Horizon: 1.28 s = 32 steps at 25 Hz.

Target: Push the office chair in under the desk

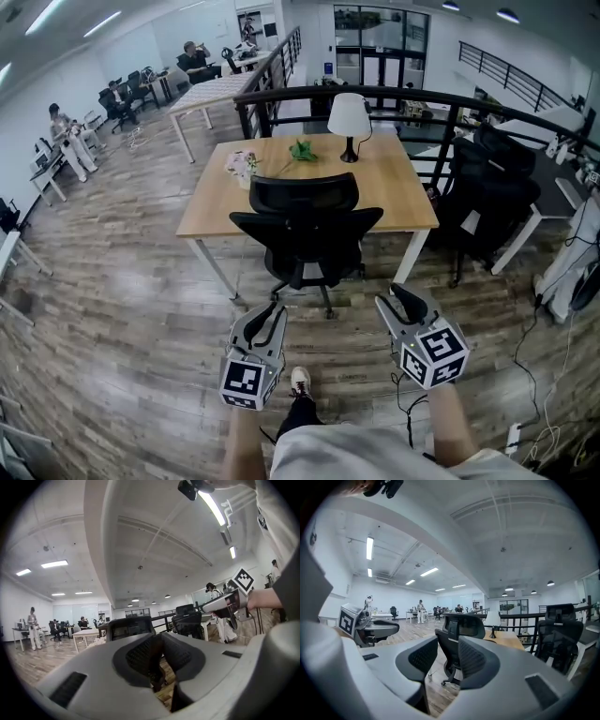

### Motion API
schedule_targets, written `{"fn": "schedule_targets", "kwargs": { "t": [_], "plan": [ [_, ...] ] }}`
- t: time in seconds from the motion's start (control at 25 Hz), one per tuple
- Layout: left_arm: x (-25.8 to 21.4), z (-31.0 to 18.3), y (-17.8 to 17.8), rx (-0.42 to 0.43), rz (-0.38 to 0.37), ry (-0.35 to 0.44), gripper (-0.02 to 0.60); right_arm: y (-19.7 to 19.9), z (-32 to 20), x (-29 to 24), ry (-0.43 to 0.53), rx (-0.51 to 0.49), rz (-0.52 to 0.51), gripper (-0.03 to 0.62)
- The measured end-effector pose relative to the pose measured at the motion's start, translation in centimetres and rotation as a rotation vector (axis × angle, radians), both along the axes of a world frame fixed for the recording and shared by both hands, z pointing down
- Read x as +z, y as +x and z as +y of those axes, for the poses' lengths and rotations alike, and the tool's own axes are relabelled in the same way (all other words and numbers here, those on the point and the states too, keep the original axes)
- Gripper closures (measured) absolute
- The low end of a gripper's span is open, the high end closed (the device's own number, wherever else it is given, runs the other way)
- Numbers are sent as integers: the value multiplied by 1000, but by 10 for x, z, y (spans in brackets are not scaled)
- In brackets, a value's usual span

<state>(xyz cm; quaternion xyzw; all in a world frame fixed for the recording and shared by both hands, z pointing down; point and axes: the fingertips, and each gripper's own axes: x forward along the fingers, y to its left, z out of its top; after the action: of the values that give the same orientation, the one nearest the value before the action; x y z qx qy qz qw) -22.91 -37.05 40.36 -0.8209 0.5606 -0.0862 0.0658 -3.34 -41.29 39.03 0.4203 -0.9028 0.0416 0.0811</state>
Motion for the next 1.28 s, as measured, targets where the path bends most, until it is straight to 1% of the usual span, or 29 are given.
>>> {"fn": "schedule_targets", "kwargs": {
  "t": [0.08,0.24,0.28,0.36,0.52,0.72,1.0,1.16,1.28],
  "plan": [
    [-8,7,2,-15,-9,13,489,-1,7,-3,2,-8,3,467],
    [-19,19,6,-29,1,30,531,-3,18,-5,-4,-30,11,559],
    [-19,21,8,-27,5,29,540,-3,21,-5,3,-35,15,571],
    [-19,23,14,-21,12,18,566,-6,27,-7,24,-52,30,574],
    [-19,23,26,-22,20,10,568,-8,36,-10,33,-80,34,574],
    [-15,24,36,-6,21,8,568,-7,39,-5,26,-85,36,574],
    [-11,23,40,-8,32,-3,568,-6,38,-1,-1,-95,16,574],
    [-2,18,34,-36,49,-33,568,-8,34,2,-11,-96,13,574],
    [2,12,34,-36,61,-42,568,-7,28,5,-18,-92,15,574]
  ]
}}
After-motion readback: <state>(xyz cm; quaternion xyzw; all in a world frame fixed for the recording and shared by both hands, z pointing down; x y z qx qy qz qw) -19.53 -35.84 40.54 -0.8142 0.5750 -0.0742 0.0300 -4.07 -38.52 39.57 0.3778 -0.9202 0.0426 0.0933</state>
